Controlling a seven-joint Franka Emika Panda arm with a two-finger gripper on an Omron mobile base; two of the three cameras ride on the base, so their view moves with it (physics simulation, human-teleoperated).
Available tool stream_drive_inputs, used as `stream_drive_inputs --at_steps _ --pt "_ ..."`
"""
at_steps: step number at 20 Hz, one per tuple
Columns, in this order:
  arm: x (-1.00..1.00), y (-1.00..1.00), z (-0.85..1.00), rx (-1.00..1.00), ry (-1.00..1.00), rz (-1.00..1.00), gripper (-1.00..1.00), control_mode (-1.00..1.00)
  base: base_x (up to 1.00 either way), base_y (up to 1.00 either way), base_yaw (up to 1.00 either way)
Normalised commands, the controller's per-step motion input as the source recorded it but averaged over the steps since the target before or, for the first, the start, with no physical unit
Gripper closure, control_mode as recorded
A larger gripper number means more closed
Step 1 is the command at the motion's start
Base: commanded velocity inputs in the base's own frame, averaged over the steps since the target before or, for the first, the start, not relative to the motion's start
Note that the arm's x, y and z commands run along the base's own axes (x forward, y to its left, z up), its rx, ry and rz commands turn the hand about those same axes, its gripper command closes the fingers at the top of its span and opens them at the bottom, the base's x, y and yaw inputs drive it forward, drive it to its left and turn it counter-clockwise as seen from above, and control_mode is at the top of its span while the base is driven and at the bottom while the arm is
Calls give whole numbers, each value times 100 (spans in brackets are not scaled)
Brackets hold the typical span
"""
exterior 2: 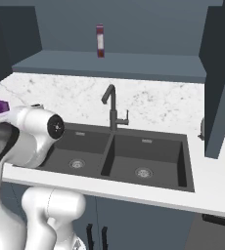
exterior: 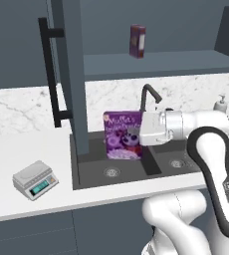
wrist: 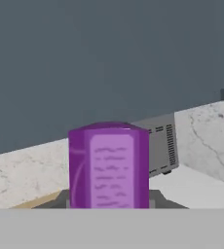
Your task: Pick the cereal and place it on the digital scale for weighing, and close the cabinet.
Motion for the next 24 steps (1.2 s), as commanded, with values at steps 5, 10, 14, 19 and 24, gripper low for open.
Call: stream_drive_inputs --at_steps 5,10,14,19,24 --pt "15 72 -51 2 -16 7 100 -100 0 0 0" --pt "26 80 -38 0 -10 2 100 -100 0 0 0" --pt "16 53 -31 0 -4 4 100 -100 0 0 0" --pt "15 55 -27 2 0 6 100 -100 0 0 0" --pt "13 29 -17 13 0 10 100 -100 0 0 0"
